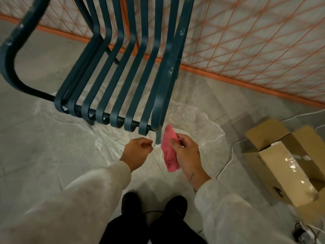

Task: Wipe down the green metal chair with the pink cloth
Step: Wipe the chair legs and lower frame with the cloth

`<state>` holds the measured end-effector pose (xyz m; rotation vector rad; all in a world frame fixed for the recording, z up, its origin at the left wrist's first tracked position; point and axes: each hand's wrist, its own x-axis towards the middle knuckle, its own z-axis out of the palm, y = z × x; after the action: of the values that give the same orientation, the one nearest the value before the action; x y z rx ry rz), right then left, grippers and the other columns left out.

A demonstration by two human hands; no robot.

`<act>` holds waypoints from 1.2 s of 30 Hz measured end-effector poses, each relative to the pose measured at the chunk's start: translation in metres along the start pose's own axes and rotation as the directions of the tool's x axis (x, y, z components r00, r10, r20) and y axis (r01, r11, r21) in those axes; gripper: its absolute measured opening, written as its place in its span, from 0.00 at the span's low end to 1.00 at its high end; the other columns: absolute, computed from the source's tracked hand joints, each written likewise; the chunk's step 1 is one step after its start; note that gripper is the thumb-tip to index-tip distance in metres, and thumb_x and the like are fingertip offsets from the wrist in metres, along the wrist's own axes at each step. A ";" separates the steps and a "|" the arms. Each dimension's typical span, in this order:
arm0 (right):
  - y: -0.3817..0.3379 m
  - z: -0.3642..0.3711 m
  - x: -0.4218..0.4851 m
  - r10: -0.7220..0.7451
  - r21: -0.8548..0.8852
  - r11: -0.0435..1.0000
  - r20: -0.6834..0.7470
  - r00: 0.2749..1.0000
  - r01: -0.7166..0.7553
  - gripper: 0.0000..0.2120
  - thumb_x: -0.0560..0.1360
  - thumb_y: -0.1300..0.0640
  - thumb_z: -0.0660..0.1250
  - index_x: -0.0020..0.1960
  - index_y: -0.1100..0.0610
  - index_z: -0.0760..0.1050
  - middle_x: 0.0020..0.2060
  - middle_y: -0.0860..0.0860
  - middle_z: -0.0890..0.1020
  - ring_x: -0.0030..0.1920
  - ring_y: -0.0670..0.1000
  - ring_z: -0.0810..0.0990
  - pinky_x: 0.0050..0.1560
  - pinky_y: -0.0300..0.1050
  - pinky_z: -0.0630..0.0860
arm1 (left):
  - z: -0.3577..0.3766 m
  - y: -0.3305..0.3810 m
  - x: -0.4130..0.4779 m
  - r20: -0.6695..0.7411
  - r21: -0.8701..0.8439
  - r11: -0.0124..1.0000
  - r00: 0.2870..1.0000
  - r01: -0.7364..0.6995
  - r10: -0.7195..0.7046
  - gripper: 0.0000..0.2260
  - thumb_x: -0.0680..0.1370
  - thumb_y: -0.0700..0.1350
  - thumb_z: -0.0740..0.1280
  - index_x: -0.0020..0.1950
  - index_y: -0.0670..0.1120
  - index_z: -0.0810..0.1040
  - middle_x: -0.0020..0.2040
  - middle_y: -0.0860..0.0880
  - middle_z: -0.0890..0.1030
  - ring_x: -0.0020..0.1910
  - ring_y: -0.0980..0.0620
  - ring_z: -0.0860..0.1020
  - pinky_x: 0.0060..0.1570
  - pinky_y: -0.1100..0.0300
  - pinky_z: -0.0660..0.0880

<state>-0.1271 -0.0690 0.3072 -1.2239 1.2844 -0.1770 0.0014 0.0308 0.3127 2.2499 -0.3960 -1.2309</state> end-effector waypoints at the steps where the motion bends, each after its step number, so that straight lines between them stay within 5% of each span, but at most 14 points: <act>1: 0.013 0.005 0.008 0.026 -0.009 1.000 0.000 1.000 -0.026 0.08 0.79 0.51 0.67 0.57 0.42 0.76 0.55 0.45 0.80 0.52 0.50 0.80 0.54 0.47 0.81 | 0.006 -0.013 0.009 0.011 0.020 1.000 1.000 0.011 -0.011 0.14 0.79 0.44 0.68 0.64 0.47 0.79 0.62 0.47 0.81 0.60 0.46 0.79 0.64 0.46 0.75; 8: 0.115 0.039 0.082 0.129 0.000 0.992 -0.042 0.991 -0.129 0.14 0.81 0.47 0.61 0.65 0.47 0.74 0.57 0.47 0.80 0.54 0.51 0.79 0.61 0.49 0.77 | 0.057 -0.090 0.095 0.090 0.165 0.986 0.996 -0.002 -0.013 0.17 0.82 0.47 0.62 0.70 0.50 0.72 0.68 0.48 0.76 0.67 0.46 0.75 0.69 0.49 0.70; 13: 0.172 0.065 0.147 0.162 0.121 0.981 -0.099 0.982 -0.150 0.14 0.83 0.47 0.57 0.62 0.47 0.76 0.43 0.54 0.83 0.46 0.54 0.81 0.59 0.55 0.79 | 0.089 -0.113 0.157 0.127 0.333 0.928 0.983 -0.167 0.132 0.19 0.84 0.43 0.57 0.75 0.48 0.66 0.75 0.49 0.69 0.72 0.46 0.69 0.71 0.54 0.64; 18: 0.210 0.084 0.194 0.193 0.370 0.911 0.010 0.981 -0.183 0.14 0.79 0.53 0.66 0.64 0.47 0.78 0.60 0.53 0.81 0.57 0.58 0.79 0.62 0.59 0.76 | 0.114 -0.139 0.210 0.053 0.184 0.963 0.980 -0.198 0.191 0.20 0.82 0.42 0.60 0.74 0.51 0.66 0.73 0.48 0.71 0.69 0.46 0.72 0.66 0.60 0.67; 22: 0.227 0.101 0.214 0.143 0.422 0.892 0.073 0.987 -0.161 0.15 0.78 0.57 0.67 0.63 0.47 0.79 0.64 0.53 0.79 0.61 0.59 0.78 0.65 0.61 0.74 | 0.121 -0.152 0.228 -0.023 0.025 0.963 0.963 -0.267 0.268 0.15 0.82 0.42 0.60 0.66 0.57 0.76 0.62 0.55 0.80 0.62 0.51 0.78 0.65 0.47 0.74; 31: 0.226 0.116 0.225 0.026 0.348 0.937 -0.005 1.000 -0.022 0.18 0.79 0.63 0.64 0.67 0.51 0.76 0.60 0.50 0.81 0.57 0.53 0.81 0.63 0.52 0.77 | 0.116 -0.159 0.231 0.015 -0.027 0.935 0.935 -0.353 0.353 0.17 0.81 0.36 0.61 0.64 0.52 0.78 0.57 0.57 0.80 0.50 0.66 0.77 0.53 0.74 0.72; 34: 0.208 0.104 0.216 -0.035 0.438 0.898 -0.020 0.999 0.040 0.16 0.77 0.66 0.67 0.62 0.55 0.80 0.57 0.53 0.83 0.55 0.55 0.83 0.58 0.52 0.81 | 0.110 -0.157 0.234 0.045 -0.012 0.936 0.935 -0.353 0.353 0.15 0.81 0.40 0.62 0.65 0.52 0.79 0.60 0.53 0.82 0.58 0.54 0.79 0.64 0.56 0.74; 36: 0.198 0.096 0.205 -0.082 0.501 0.863 0.002 0.997 0.070 0.15 0.76 0.65 0.69 0.61 0.56 0.81 0.55 0.52 0.84 0.53 0.53 0.84 0.54 0.50 0.82 | 0.106 -0.156 0.232 0.072 -0.017 0.943 0.941 -0.331 0.332 0.15 0.81 0.42 0.63 0.67 0.52 0.77 0.59 0.54 0.81 0.59 0.52 0.79 0.65 0.53 0.73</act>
<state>-0.0774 -0.0729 0.0105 -0.8211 1.0776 -0.5213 0.0372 0.0097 0.0171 2.0318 -0.7661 -1.1339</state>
